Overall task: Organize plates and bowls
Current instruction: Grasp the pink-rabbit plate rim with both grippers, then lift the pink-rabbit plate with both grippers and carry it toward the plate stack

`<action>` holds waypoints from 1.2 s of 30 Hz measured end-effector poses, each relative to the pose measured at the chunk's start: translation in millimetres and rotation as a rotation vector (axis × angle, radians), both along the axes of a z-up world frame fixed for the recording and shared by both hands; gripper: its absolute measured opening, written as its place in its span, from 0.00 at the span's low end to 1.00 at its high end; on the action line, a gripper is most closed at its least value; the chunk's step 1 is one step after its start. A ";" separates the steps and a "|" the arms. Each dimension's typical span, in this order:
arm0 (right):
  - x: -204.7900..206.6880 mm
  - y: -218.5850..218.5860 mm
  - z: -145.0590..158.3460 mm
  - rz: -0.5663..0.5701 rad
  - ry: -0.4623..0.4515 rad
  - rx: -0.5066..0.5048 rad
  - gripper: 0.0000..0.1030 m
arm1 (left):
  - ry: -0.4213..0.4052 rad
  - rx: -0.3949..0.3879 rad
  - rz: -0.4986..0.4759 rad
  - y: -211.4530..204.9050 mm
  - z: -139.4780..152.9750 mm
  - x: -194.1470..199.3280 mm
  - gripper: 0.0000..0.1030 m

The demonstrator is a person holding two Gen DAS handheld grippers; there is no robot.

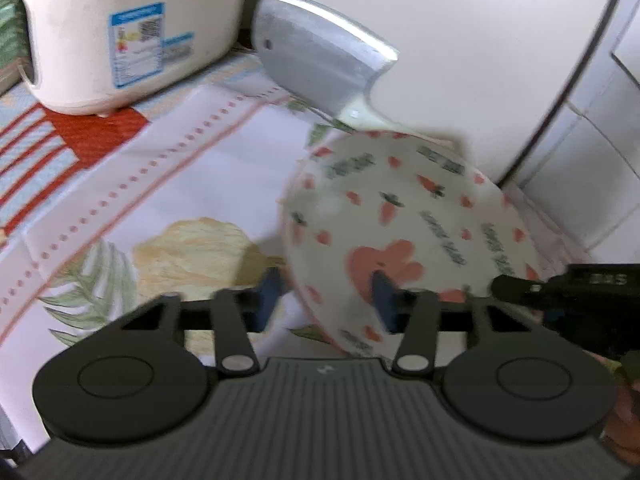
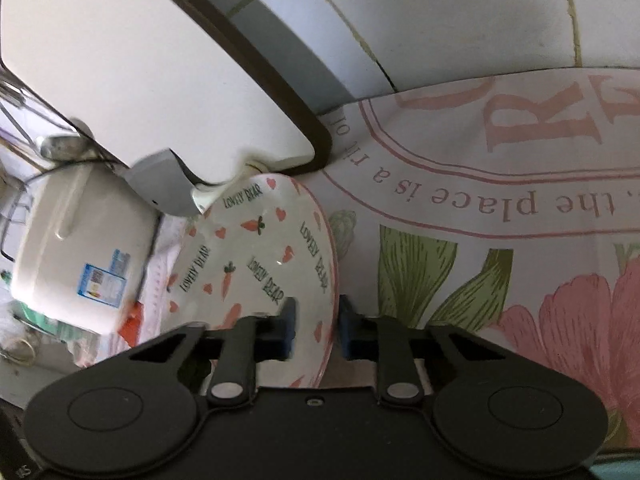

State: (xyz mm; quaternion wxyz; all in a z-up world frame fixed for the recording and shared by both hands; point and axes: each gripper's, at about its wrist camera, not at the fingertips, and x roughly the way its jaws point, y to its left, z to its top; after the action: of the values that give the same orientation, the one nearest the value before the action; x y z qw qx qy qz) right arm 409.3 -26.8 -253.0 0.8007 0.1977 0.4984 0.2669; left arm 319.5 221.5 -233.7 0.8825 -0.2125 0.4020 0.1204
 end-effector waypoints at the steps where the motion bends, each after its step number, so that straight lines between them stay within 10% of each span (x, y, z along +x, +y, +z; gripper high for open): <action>1: -1.3 1.3 1.0 0.007 -0.011 -0.006 0.14 | 0.012 0.010 0.017 -2.2 1.0 0.3 0.34; 36: -163.1 -112.1 129.2 0.080 -0.267 0.114 0.19 | -0.136 0.181 -0.103 -89.8 153.5 -135.9 0.25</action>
State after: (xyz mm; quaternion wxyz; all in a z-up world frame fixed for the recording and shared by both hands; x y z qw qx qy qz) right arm 246.2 -138.9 -123.8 0.8362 0.1857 0.3788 0.3504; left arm 183.7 131.7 -80.2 0.9282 -0.1187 0.3393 0.0963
